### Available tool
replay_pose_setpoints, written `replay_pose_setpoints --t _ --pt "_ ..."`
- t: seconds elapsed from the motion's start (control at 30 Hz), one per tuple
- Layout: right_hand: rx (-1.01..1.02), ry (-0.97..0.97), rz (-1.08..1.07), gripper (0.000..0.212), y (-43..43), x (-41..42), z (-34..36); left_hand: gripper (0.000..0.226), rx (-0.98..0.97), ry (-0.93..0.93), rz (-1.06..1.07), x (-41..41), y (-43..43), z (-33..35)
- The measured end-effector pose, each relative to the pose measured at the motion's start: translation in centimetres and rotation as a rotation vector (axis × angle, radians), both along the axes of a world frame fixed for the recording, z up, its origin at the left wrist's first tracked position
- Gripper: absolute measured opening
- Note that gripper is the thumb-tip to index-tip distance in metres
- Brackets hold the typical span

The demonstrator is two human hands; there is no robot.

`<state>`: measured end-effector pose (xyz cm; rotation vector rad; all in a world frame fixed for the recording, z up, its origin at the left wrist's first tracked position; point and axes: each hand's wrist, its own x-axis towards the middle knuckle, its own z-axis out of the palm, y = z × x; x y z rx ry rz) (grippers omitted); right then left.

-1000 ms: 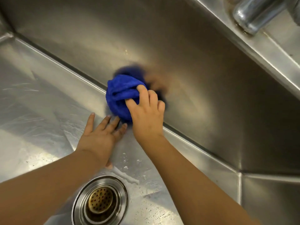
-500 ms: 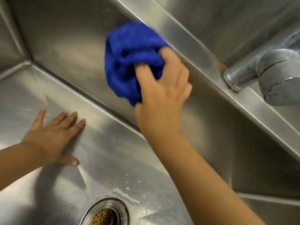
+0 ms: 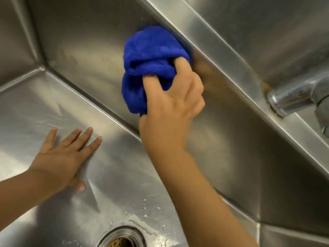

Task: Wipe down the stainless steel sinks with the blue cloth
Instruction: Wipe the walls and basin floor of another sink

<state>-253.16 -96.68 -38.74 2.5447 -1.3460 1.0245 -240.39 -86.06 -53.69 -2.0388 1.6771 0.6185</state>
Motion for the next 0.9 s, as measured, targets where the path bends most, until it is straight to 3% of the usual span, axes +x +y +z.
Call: replay_pose_setpoints --t 0.1,0.3,0.43,0.57,0.8,0.9 --pt "-0.069 0.116 0.059 0.042 -1.1 -0.5 -0.5 0.130 0.029 -0.006 0.002 -0.1 0.0 0.1" --pt "-0.171 0.295 0.008 0.059 -0.8 -9.7 0.6 0.127 0.015 -0.014 0.009 -0.5 -0.1 0.1" --pt "-0.193 0.226 0.030 0.048 -0.7 -5.5 -0.1 0.123 -0.007 0.020 0.008 -0.4 0.0 0.4" --pt "-0.158 0.355 0.140 0.042 -1.6 -0.2 -1.9 0.120 -0.004 0.084 0.003 -0.2 0.2 0.2" --pt "-0.242 0.477 0.204 0.032 -1.0 -4.1 2.0 0.124 -0.108 0.102 0.008 -0.1 0.6 0.2" --pt "-0.343 0.464 0.207 0.042 -1.3 -2.7 3.0 0.124 -0.124 0.109 0.004 -0.1 0.5 0.3"
